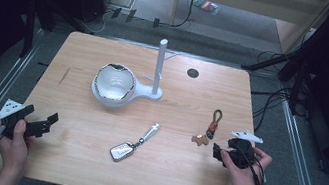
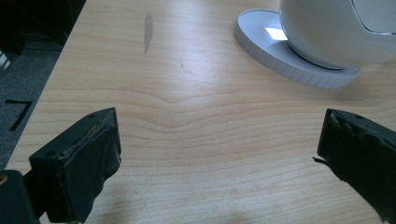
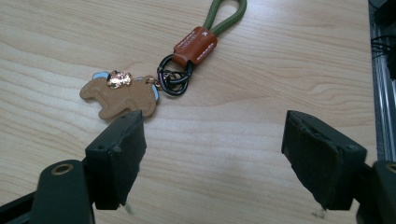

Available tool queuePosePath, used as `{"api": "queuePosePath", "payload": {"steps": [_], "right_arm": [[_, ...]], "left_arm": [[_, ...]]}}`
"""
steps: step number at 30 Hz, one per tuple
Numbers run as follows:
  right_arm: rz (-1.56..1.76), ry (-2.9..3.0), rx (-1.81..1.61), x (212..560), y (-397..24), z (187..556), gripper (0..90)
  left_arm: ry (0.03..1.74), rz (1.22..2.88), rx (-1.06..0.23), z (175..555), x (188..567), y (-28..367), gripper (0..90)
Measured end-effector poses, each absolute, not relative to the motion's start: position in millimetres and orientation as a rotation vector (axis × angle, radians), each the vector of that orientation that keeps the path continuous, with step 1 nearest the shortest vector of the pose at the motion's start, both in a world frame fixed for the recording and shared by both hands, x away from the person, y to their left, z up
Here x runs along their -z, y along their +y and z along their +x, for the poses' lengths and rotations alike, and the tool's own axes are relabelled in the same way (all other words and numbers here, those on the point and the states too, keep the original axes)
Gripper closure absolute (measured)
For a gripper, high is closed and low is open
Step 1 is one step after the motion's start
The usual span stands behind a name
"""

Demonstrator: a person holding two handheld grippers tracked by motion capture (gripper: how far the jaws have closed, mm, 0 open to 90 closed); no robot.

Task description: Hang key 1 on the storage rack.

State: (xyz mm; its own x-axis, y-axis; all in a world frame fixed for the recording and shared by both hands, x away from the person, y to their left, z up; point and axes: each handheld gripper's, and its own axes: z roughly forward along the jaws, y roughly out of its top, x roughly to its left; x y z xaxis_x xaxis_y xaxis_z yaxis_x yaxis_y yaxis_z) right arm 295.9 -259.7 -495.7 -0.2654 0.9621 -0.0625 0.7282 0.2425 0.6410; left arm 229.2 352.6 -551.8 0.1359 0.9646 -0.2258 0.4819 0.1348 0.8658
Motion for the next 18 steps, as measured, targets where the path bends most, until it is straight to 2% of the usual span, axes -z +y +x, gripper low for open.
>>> {"api": "queuePosePath", "payload": {"steps": [18], "right_arm": [[1.621,2.182,-0.544,492.0,-240.7,332.5,22.1]], "left_arm": [[1.494,1.46,-0.651,228.8,552.2,355.0,0.0]]}}
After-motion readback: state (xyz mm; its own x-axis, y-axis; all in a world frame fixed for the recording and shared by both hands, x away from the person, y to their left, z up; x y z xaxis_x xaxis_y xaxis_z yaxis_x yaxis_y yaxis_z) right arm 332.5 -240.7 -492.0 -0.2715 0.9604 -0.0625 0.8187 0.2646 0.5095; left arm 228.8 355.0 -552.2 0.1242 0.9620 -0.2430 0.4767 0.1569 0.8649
